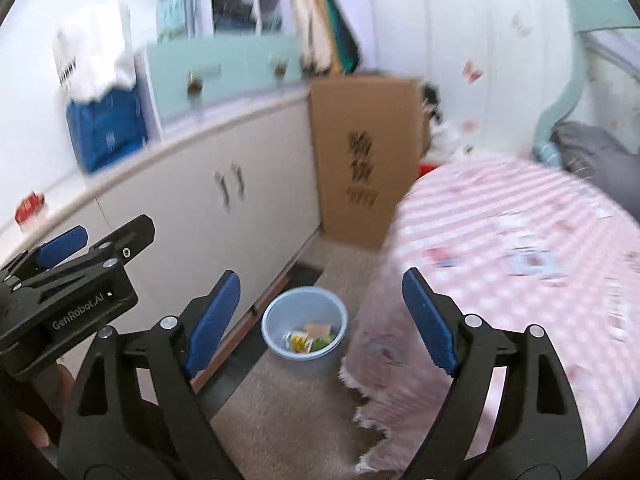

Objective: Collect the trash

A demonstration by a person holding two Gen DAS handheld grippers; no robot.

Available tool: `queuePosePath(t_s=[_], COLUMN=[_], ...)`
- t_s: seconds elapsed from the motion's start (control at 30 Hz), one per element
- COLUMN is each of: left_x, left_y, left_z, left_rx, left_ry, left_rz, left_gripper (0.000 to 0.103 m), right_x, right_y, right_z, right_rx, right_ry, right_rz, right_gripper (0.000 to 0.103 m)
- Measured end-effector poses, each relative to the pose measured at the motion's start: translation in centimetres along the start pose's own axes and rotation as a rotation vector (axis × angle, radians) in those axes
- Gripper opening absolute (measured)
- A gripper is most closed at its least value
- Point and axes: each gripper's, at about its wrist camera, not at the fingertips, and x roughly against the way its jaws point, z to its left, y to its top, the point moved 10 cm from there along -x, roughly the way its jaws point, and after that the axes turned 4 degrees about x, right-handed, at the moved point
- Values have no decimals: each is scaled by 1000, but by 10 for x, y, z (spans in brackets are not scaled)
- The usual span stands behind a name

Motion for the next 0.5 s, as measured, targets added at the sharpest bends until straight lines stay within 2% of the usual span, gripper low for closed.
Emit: queuePosePath(t_s=[0.17,0.3,0.5], left_x=[80,121,175], left_y=[10,8,0], left_z=[-38,-60,-74], left_rx=[-41,-84,-112], left_ry=[-100,-125,-164], left_rz=[-102,-158,-223], left_gripper=[90,91,91], right_x=[75,124,165], right_y=[3,-2,-6], right_z=[-23,-35,-44], right_rx=[-24,-25,-42], right_ry=[-72,-125,-162], right_rz=[-130,-205,-275], right_gripper=[88,90,92])
